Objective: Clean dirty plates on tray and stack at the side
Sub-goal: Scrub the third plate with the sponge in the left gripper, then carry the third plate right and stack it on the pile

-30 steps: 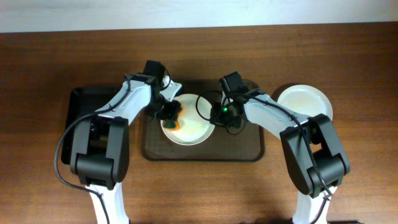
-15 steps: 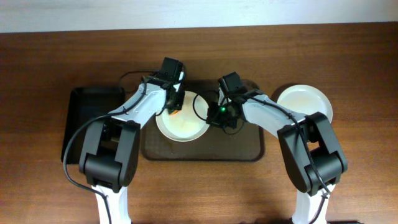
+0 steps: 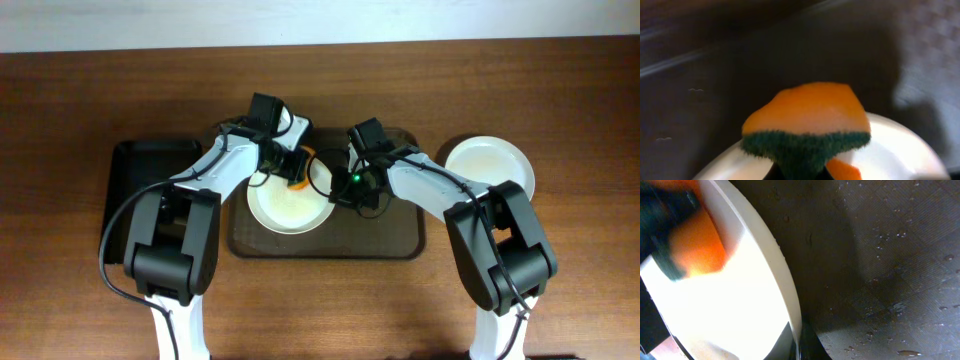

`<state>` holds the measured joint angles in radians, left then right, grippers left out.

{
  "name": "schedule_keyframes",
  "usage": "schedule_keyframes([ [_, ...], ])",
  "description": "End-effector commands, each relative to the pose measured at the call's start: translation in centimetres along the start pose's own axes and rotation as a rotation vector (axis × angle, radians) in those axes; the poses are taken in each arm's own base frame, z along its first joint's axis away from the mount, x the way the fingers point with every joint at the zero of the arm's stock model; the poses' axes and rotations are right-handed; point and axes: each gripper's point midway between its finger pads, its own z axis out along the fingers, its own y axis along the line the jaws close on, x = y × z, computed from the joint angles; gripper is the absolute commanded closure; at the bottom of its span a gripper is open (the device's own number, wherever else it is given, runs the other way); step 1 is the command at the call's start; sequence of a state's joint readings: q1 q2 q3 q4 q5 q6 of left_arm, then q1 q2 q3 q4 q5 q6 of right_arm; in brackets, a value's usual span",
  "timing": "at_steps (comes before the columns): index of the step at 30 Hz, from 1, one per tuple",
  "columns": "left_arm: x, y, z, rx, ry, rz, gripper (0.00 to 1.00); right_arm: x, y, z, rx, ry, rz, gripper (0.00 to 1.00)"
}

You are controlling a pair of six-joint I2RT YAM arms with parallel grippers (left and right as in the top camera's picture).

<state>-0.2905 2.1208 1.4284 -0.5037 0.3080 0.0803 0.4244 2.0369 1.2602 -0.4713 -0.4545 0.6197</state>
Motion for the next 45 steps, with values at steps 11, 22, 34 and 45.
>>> schedule_keyframes([
  [11, 12.7, -2.7, 0.1, 0.156, 0.487, -0.149, 1.0, 1.1, -1.8, 1.2, 0.049, 0.04, 0.007, 0.96],
  [22, -5.1, 2.1, -12.3, -0.161, 0.14, -0.127, 1.0, 0.8, -1.7, 1.2, 0.043, 0.032, 0.003, 0.96],
  [34, -5.4, 4.4, -15.8, -0.184, 0.118, -0.209, 1.0, -1.7, 0.7, -24.6, 0.961, -0.833, -0.405, 0.96],
  [45, -5.4, 4.3, -15.8, -0.183, 0.119, -0.207, 1.0, 1.7, 3.1, -19.0, 0.693, -0.649, -0.393, 0.96],
])
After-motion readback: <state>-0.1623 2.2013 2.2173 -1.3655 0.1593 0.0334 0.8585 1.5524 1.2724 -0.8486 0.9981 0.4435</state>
